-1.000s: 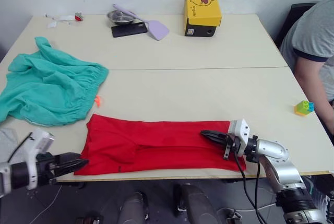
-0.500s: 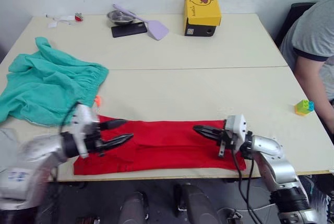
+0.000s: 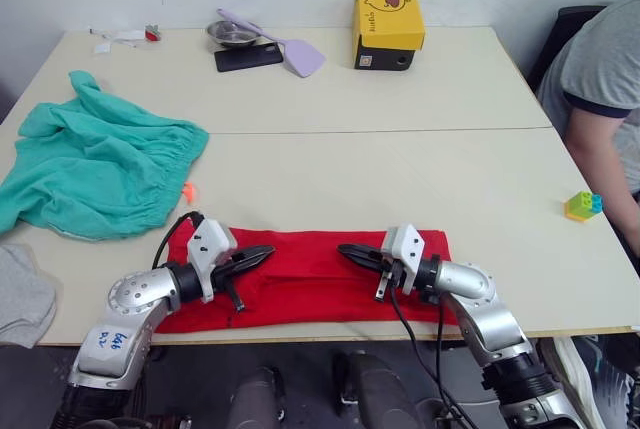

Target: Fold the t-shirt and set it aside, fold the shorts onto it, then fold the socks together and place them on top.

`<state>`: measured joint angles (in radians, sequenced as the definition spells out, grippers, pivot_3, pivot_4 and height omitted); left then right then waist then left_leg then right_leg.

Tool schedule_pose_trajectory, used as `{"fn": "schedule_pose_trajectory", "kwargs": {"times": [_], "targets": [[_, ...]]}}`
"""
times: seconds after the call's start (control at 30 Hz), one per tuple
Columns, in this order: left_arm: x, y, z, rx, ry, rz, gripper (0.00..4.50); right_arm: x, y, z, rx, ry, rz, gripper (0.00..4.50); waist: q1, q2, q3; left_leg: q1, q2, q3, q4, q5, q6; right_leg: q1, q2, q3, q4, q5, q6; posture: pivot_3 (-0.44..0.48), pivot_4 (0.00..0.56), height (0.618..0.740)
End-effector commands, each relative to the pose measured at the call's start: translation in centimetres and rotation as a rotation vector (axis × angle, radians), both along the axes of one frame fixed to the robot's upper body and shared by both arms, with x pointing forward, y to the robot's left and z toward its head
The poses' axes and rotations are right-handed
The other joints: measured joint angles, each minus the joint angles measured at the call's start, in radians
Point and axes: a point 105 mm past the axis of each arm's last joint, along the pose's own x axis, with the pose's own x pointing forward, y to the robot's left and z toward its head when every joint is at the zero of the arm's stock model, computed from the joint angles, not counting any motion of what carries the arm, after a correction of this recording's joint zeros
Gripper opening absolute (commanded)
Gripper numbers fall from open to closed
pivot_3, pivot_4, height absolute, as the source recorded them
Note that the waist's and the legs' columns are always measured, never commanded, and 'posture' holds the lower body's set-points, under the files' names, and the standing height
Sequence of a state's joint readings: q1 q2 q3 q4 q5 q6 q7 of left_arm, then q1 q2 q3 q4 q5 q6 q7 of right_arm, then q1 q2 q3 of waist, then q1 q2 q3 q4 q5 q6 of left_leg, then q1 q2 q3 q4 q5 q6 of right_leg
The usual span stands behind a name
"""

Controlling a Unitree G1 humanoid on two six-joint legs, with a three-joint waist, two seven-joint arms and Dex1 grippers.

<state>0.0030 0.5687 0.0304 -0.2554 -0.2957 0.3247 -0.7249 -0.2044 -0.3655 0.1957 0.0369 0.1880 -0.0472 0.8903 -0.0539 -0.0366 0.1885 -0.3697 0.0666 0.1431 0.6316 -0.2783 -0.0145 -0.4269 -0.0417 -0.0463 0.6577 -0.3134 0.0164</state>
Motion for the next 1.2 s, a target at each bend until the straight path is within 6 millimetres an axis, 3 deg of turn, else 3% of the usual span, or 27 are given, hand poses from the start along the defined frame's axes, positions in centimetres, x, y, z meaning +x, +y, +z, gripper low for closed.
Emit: {"fn": "schedule_pose_trajectory", "kwargs": {"times": [0.03,0.2,0.37,0.6,0.7,0.83,0.97,1.07,1.1,1.2], "targets": [[0.1,1.4,-0.7,0.046,-0.018,0.089,0.03,0.8,-1.3,0.8,0.0,-0.063,-0.068,0.0,0.001,0.0,0.0,0.0,0.0,0.0,0.0,0.0,0.0,0.0,0.0,0.0,0.0,0.0,0.0,0.0,0.15,0.74],[0.2,5.2,-0.6,0.051,-0.052,0.23,0.03,2.1,-4.6,0.7,-0.037,-0.084,-0.19,0.0,0.0,0.0,0.0,0.002,0.0,0.0,0.0,0.0,0.0,0.001,0.0,0.0,0.0,0.0,0.0,0.0,0.15,0.74],[-0.3,7.8,0.5,0.051,-0.105,0.273,0.03,1.9,-7.4,0.9,-0.05,-0.078,-0.218,0.0,0.0,0.0,0.0,0.002,0.0,0.0,0.0,0.0,0.0,0.001,0.0,0.0,0.0,0.0,0.0,0.0,0.15,0.74],[-2.4,10.2,3.4,-0.024,-0.128,0.205,0.03,0.4,-10.8,3.7,0.081,0.045,-0.143,0.0,0.0,0.0,0.0,0.001,0.0,0.0,0.0,0.0,0.001,0.001,0.0,0.0,0.0,0.0,0.0,0.0,0.15,0.74],[-3.4,9.9,5.0,-0.037,-0.121,0.137,0.66,-0.1,-12.2,4.9,0.057,0.142,-0.088,0.64,0.002,0.0,0.0,0.001,0.0,0.0,0.0,0.0,0.001,0.001,0.0,0.0,0.0,0.0,0.0,0.0,0.15,0.74],[-4.6,7.6,6.9,0.011,-0.152,-0.021,1.89,1.1,-14.0,6.0,-0.125,0.184,-0.081,1.99,0.0,0.0,0.001,0.0,0.0,0.0,0.0,-0.001,0.001,0.0,-0.001,0.0,-0.001,0.0,0.0,0.0,0.15,0.74],[-5.9,4.3,7.0,0.037,-0.168,-0.196,3.25,3.3,-15.2,5.1,-0.327,0.262,-0.125,3.48,-0.002,0.001,0.001,0.001,0.0,0.001,-0.001,0.0,0.002,0.0,-0.001,0.0,-0.003,-0.001,-0.001,0.0,0.15,0.74],[-6.7,3.6,6.6,0.019,-0.188,-0.274,4.25,4.2,-15.1,4.4,-0.394,0.311,-0.116,4.5,-0.001,0.001,0.001,-0.001,0.0,0.001,-0.002,-0.001,0.001,-0.001,0.0,0.0,-0.003,-0.001,-0.002,0.0,0.15,0.74],[-7.1,3.4,6.5,-0.009,-0.163,-0.303,4.48,4.3,-15.0,4.1,-0.41,0.339,-0.106,4.5,-0.001,0.001,0.001,-0.001,0.0,0.001,-0.002,-0.001,0.0,-0.001,0.0,0.0,-0.003,-0.001,-0.002,0.0,0.15,0.74],[-7.6,3.1,6.8,-0.057,-0.154,-0.348,4.48,4.6,-14.4,3.6,-0.443,0.394,-0.076,4.5,-0.004,0.001,0.001,-0.001,0.001,0.002,-0.001,-0.001,-0.001,-0.002,0.001,0.0,-0.003,-0.001,-0.002,0.0,0.15,0.74]]}}
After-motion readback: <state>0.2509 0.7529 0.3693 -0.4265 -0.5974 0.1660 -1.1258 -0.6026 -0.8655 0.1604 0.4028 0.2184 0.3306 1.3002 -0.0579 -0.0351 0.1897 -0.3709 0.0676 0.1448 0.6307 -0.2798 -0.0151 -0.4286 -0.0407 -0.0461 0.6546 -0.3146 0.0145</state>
